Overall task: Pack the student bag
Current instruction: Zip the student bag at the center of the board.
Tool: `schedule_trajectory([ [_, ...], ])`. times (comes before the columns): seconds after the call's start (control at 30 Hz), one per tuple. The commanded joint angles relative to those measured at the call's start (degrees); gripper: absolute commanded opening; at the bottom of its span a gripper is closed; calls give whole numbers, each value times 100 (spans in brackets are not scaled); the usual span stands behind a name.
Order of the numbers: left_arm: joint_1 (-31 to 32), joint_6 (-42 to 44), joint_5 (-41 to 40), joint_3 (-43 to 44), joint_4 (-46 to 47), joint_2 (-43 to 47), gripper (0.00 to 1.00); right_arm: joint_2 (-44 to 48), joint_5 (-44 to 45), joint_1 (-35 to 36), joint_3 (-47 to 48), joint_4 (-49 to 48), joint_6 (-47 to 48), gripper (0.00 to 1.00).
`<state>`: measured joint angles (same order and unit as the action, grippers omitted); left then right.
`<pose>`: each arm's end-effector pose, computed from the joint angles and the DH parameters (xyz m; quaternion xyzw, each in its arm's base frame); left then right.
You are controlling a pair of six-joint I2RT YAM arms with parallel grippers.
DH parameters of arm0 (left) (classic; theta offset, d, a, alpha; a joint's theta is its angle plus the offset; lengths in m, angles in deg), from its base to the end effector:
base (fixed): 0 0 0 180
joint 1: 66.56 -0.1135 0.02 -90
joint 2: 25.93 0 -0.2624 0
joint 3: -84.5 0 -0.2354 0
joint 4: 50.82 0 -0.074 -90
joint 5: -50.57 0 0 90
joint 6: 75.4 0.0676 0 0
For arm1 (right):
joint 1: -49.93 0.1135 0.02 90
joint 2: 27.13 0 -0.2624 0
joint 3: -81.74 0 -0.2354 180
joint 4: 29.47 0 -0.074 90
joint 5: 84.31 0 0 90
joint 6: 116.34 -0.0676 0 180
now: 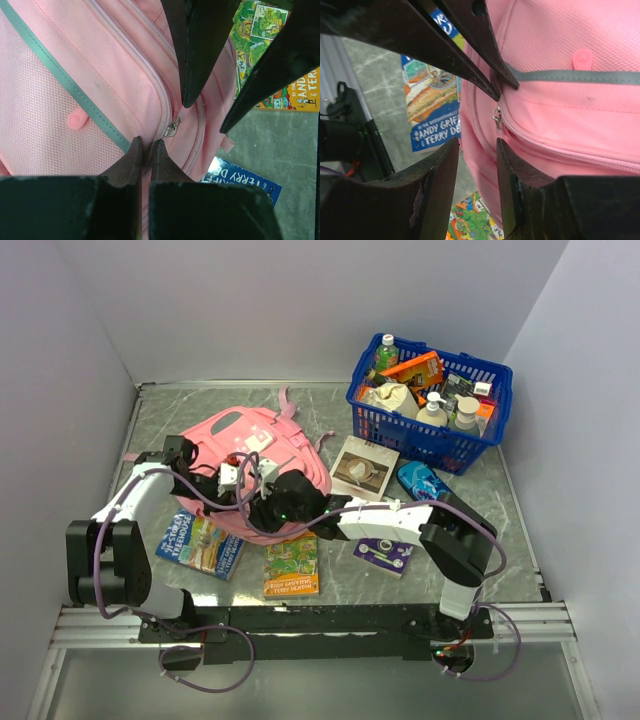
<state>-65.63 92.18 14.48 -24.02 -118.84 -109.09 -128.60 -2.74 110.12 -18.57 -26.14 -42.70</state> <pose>0.2387 -0.0585 0.2144 0.5933 0.6617 -0.3046 0.3427 0.1994 0.3679 0.2235 -0.3507 0.7661 0.3801 0.3816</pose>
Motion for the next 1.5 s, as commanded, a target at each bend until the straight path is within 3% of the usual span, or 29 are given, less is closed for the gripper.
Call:
schedule_trajectory([
  [0.0,4,108,445,253,8,106,1,-145,324,55,231,10,177,43],
  [0.4,4,178,436,227,-88,168,1,-198,481,81,73,-7,-52,41],
  [0.93,4,152,313,156,-53,212,1,453,561,64,-287,-130,-69,44],
  [1.47,4,275,339,315,-308,221,1,-312,517,2,187,-121,-43,44],
])
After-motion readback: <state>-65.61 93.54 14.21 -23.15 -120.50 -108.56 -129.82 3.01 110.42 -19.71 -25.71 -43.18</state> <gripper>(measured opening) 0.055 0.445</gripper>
